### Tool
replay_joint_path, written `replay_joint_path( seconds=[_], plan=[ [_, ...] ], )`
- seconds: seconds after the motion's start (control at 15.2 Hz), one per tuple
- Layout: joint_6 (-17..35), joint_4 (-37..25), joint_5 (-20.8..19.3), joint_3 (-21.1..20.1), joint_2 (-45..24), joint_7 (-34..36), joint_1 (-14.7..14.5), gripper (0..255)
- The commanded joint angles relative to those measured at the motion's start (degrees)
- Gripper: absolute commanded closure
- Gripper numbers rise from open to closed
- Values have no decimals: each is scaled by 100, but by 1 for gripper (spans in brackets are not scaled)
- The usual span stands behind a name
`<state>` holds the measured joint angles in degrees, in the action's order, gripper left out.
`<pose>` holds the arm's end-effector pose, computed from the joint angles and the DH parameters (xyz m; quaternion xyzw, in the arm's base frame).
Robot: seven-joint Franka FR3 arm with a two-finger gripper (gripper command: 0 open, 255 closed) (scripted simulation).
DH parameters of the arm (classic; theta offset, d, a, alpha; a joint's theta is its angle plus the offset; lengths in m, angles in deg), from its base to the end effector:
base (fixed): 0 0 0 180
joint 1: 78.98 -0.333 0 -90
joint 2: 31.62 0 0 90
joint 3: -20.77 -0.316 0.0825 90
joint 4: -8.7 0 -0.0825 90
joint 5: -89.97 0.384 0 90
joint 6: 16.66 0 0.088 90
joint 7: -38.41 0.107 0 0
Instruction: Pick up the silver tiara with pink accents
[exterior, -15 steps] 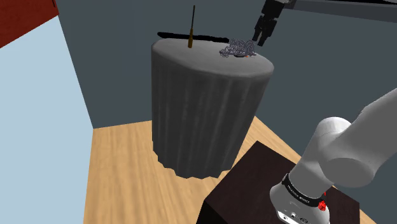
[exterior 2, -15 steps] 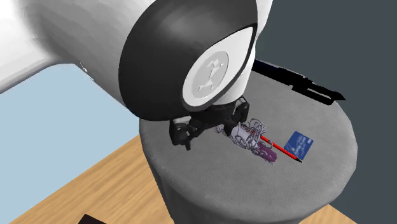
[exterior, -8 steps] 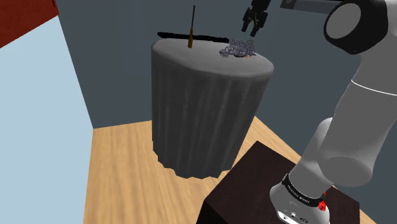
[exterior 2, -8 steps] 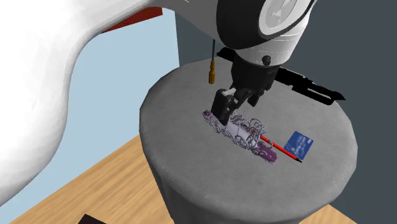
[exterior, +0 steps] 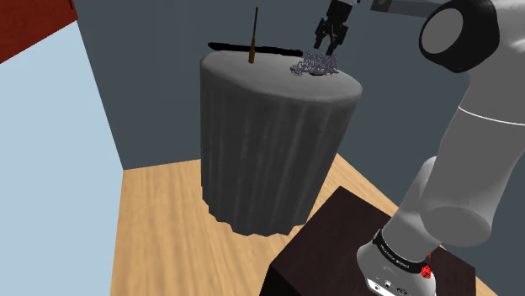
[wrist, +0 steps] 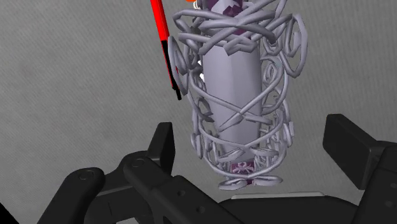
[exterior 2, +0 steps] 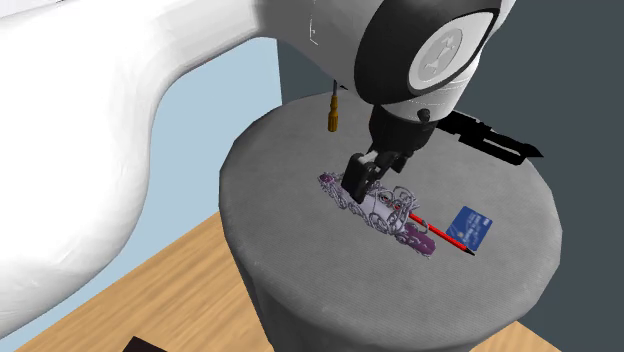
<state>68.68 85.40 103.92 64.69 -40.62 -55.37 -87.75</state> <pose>0.5131 -0.2795 0.6597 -0.8618 -0.5025 -0.0678 0.0129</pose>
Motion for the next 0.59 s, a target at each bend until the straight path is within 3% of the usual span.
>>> replay_joint_path(
  seconds=[0.0, 0.07, 0.13, 0.53],
  plan=[
    [148, 193, -55, -14, 71, 19, -54, 0],
    [149, 194, -56, -15, 72, 20, -54, 0],
    [153, 201, -61, -17, 77, 27, -61, 255],
    [155, 197, -55, -16, 68, 20, -55, 255]
  ],
)
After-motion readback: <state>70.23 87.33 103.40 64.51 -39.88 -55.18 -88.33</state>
